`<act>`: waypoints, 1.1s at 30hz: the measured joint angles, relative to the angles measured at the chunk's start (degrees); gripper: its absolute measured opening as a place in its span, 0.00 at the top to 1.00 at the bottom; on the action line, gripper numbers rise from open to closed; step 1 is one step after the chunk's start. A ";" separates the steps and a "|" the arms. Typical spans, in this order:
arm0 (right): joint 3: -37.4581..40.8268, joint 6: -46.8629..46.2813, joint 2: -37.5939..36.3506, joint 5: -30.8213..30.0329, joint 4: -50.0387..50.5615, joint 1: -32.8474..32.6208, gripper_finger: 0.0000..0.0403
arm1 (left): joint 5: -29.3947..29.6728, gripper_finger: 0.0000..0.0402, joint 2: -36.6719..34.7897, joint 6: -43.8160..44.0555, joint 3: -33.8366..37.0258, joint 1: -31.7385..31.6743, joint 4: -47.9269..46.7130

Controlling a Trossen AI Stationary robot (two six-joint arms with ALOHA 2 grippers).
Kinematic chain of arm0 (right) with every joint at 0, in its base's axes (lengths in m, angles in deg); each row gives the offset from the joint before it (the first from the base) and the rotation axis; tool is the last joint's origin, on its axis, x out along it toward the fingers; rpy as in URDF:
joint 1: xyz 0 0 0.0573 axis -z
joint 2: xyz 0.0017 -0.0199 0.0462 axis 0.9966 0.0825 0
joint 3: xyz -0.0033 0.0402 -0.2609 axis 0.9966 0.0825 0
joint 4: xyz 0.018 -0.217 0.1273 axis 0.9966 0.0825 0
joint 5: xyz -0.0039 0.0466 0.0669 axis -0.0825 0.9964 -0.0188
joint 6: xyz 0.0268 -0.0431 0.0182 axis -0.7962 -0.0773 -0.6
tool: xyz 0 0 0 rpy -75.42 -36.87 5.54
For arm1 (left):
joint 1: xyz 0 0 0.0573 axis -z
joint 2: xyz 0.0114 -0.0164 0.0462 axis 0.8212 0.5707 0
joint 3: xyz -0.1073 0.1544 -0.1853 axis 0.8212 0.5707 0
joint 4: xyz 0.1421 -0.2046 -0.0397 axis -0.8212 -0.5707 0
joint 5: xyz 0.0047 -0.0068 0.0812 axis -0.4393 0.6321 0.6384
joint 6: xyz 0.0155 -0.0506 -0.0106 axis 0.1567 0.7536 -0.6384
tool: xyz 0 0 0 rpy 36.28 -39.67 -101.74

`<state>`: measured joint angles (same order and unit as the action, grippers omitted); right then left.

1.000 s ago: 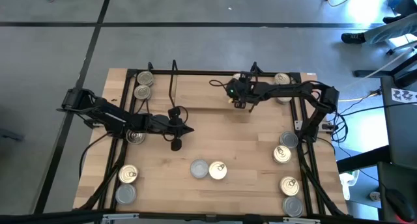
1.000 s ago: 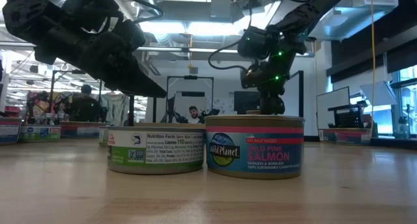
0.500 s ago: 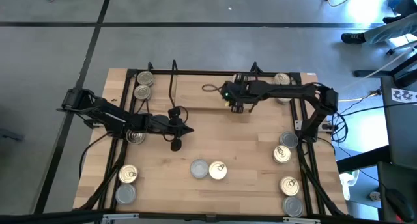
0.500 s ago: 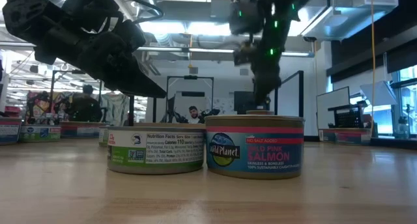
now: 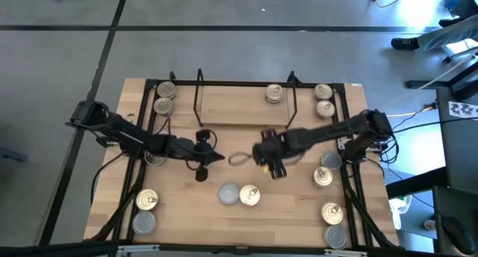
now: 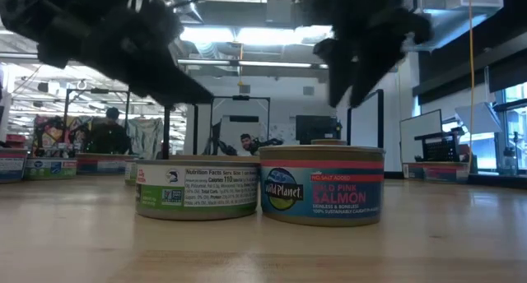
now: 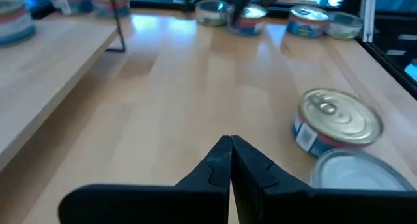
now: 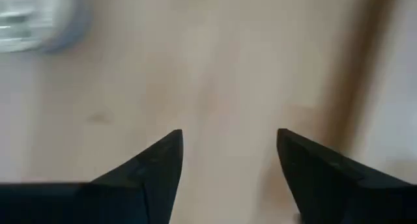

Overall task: Stack canned seafood by type on shelf
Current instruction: Adjust the green-white tuna can on the table

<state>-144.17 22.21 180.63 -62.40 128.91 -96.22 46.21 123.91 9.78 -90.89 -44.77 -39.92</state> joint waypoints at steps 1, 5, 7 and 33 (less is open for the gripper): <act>0.72 -0.57 0.00 -0.08 -0.02 -1.53 0.42 | 1.37 1.00 0.00 -0.49 -0.90 0.88 -0.87; 5.07 -4.84 0.00 -0.22 -2.11 -6.38 0.46 | 5.77 1.00 2.35 -1.51 -4.83 4.09 -3.75; 7.79 -7.99 0.05 -0.31 -3.65 -8.43 0.48 | 5.86 1.00 4.67 -1.24 -7.16 5.41 -4.66; 17.41 -40.79 0.09 -12.23 -19.41 -33.31 0.52 | -0.47 1.00 25.27 27.11 -33.68 19.43 -42.57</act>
<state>-126.76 -18.57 180.72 -74.63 109.50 -129.53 45.74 149.18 36.90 -124.58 -25.34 -82.48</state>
